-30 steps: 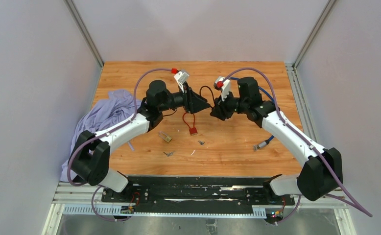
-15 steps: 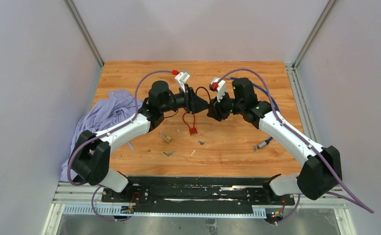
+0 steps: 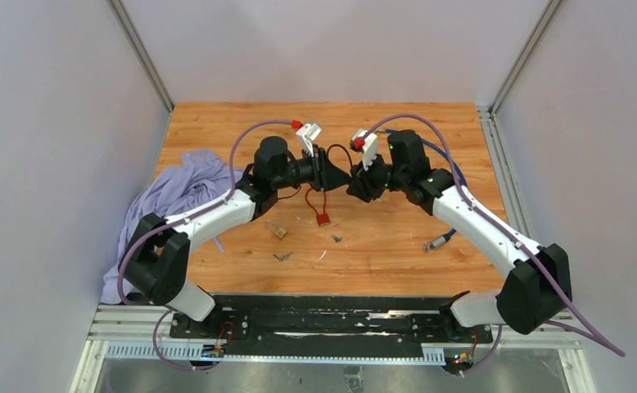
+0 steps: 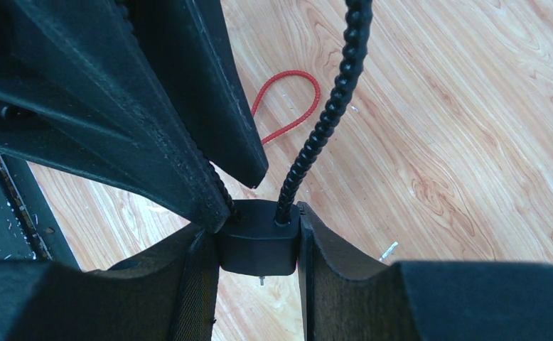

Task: Lock with the key
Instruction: Lock the lock.

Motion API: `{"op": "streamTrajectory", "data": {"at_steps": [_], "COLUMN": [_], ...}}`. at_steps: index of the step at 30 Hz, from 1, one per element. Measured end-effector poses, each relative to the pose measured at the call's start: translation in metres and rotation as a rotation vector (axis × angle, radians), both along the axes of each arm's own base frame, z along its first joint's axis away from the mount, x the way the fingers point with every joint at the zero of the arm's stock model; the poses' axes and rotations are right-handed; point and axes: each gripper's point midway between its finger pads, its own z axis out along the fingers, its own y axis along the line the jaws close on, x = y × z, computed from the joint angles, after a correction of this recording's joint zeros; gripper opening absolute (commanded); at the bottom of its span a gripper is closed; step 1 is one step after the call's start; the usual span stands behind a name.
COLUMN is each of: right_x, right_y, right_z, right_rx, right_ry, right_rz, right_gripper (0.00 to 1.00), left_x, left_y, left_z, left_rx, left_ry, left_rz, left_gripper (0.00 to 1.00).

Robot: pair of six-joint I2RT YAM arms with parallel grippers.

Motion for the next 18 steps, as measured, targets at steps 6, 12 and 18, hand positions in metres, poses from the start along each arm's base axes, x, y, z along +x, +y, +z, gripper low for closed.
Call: {"op": "streamTrajectory", "data": {"at_steps": [6, 12, 18], "right_x": [0.0, 0.0005, 0.0015], "right_y": [0.0009, 0.0005, 0.0005], "right_z": [-0.0015, -0.002, -0.0013], "right_rx": [0.001, -0.001, -0.001], "right_ry": [0.008, 0.009, 0.004], "right_rz": [-0.003, -0.008, -0.01], "right_gripper": [0.01, 0.17, 0.43], "left_x": [-0.0011, -0.0009, 0.0013], "left_y": [-0.0038, -0.0043, -0.0021], "left_z": [-0.0018, -0.0023, -0.001], "left_rx": [0.001, 0.003, 0.002], "left_ry": [0.013, 0.012, 0.023], "left_rz": [-0.012, -0.015, -0.017], "left_gripper": [0.08, 0.0, 0.0]}}
